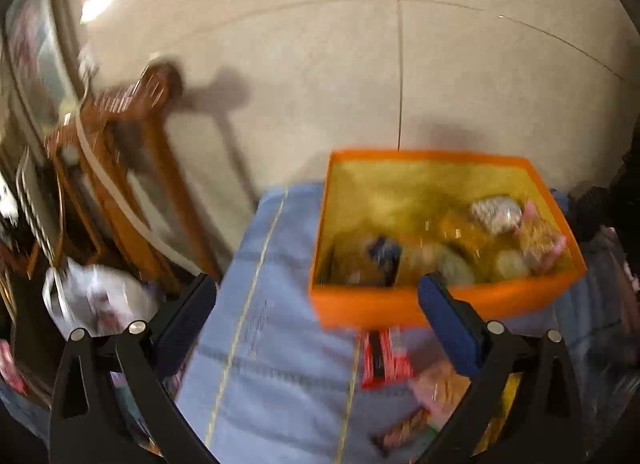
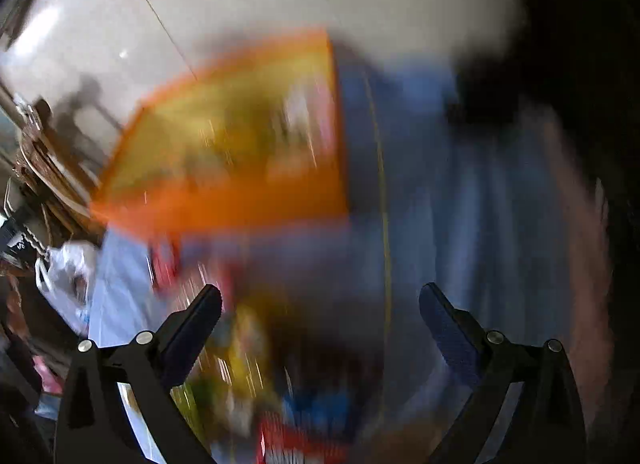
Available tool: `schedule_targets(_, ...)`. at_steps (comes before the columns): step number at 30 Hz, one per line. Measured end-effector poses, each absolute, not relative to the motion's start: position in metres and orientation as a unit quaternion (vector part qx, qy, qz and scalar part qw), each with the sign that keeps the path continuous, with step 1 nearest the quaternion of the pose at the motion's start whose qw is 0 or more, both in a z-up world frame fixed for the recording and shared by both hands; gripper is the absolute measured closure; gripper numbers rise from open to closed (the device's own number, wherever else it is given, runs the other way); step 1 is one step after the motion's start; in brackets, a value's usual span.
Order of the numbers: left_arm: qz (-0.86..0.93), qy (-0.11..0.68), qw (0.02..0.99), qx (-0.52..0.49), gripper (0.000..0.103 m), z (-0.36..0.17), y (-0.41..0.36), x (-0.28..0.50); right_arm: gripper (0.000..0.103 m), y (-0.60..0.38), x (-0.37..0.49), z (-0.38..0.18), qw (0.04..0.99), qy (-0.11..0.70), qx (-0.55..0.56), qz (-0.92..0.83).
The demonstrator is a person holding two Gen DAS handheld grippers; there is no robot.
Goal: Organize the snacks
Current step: 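Grasp the yellow bread pack with the left tool while the right grasps the blue biscuit bag, then carry both packs over the orange box and release them inside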
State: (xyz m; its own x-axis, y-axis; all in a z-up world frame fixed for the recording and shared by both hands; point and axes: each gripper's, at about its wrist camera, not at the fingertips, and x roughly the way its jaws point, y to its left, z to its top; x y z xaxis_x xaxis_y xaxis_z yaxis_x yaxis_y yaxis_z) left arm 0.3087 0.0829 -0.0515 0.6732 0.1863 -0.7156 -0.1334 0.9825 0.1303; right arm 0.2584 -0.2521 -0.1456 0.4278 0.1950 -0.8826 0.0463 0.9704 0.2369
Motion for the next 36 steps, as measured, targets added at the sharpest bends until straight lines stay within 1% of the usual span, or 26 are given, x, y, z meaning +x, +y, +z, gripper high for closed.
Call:
schedule_targets(1, 0.089, 0.403, 0.91, 0.026, 0.004, -0.059, 0.088, 0.294, 0.004, -0.25, 0.241, -0.171, 0.82, 0.56, 0.113, 0.037)
schedule_targets(4, 0.096, 0.433, 0.896, 0.031, 0.004, -0.081, 0.096, 0.25, 0.004, -0.245, 0.217, -0.209, 0.806, 0.582, 0.101, 0.024)
schedule_targets(5, 0.104, 0.441, 0.891, 0.042, 0.004, -0.091, 0.1, 0.232, 0.004, -0.246, 0.215, -0.216, 0.807, 0.576, 0.125, 0.036)
schedule_targets(7, 0.119, 0.441, 0.888, 0.059, 0.004, -0.098, 0.1, 0.206, 0.004, -0.244, 0.216, -0.224, 0.804, 0.578, 0.135, 0.038)
schedule_targets(9, 0.132, 0.447, 0.882, 0.071, 0.004, -0.11, 0.101, 0.179, 0.003, -0.238, 0.22, -0.23, 0.813, 0.568, 0.124, 0.034)
schedule_targets(11, 0.127, 0.468, 0.873, 0.059, 0.004, -0.123, 0.102, 0.155, 0.004, -0.233, 0.224, -0.229, 0.822, 0.558, 0.112, 0.033)
schedule_targets(14, 0.109, 0.498, 0.86, 0.028, 0.004, -0.139, 0.094, 0.129, 0.052, -0.236, 0.224, -0.221, 0.831, 0.542, 0.125, 0.024)
schedule_targets(17, 0.105, 0.511, 0.853, 0.02, 0.004, -0.153, 0.086, 0.124, 0.053, -0.239, 0.22, -0.21, 0.832, 0.542, 0.116, 0.028)
schedule_targets(20, 0.103, 0.521, 0.847, 0.011, 0.004, -0.163, 0.077, 0.128, 0.054, -0.248, 0.211, -0.195, 0.834, 0.532, 0.141, 0.036)
schedule_targets(23, 0.103, 0.528, 0.843, -0.009, 0.004, -0.168, 0.07, 0.143, 0.054, -0.259, 0.201, -0.176, 0.844, 0.514, 0.15, 0.04)
schedule_targets(27, 0.11, 0.553, 0.825, -0.039, 0.004, -0.188, 0.065, 0.163, 0.054, -0.275, 0.19, -0.152, 0.852, 0.497, 0.159, 0.044)
schedule_targets(29, 0.134, 0.578, 0.804, -0.037, 0.004, -0.203, 0.066, 0.171, 0.054, -0.281, 0.184, -0.146, 0.854, 0.492, 0.164, 0.043)
schedule_targets(32, 0.144, 0.595, 0.786, -0.089, 0.004, -0.214, 0.078, 0.169, 0.054, -0.29, 0.181, -0.144, 0.855, 0.49, 0.167, 0.037)
schedule_targets(33, 0.141, 0.598, 0.781, -0.115, 0.007, -0.218, 0.086, 0.164, 0.054, -0.293, 0.178, -0.144, 0.854, 0.491, 0.171, 0.036)
schedule_targets(34, 0.135, 0.601, 0.776, -0.135, 0.021, -0.222, 0.091, 0.16, 0.054, -0.295, 0.176, -0.145, 0.851, 0.493, 0.178, 0.037)
schedule_targets(35, 0.139, 0.594, 0.783, -0.121, 0.041, -0.219, 0.09, 0.156, 0.054, -0.297, 0.177, -0.148, 0.849, 0.495, 0.183, 0.036)
schedule_targets(36, 0.14, 0.594, 0.786, -0.098, 0.043, -0.216, 0.089, 0.153, 0.054, -0.298, 0.178, -0.15, 0.847, 0.496, 0.188, 0.036)
